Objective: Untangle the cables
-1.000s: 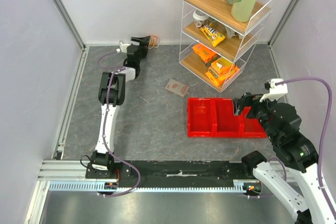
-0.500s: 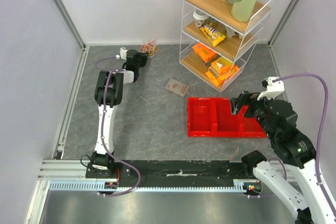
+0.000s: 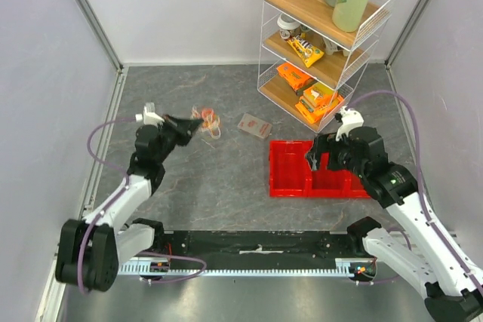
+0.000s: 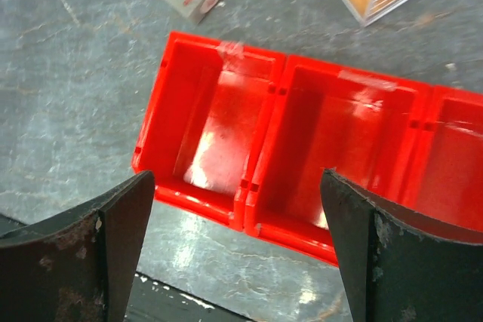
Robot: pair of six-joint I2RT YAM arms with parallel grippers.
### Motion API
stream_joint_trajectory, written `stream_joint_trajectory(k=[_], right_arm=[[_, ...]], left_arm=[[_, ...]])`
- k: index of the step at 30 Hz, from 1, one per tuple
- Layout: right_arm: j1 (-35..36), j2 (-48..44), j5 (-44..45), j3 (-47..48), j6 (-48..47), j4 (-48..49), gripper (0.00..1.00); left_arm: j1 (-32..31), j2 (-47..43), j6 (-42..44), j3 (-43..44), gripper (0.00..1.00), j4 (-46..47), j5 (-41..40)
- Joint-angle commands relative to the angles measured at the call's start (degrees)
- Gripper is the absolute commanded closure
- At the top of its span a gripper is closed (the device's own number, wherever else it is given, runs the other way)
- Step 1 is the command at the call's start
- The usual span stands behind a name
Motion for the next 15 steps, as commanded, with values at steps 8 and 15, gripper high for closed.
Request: stream_joint_trajectory(k=[8,15], right_arm=[[21.1,3.7,3.0,-9.2,13.2,17.9,0.02],[40.2,21.3,16.8,-2.3,15.8,25.4,0.02]], left_arm=[[-0.1,-31.3,7.2,-13.4,0.42,-33.7,25.4],[0.1,-41.9,9.9,-7.1,0.12,-54.3,23.3]])
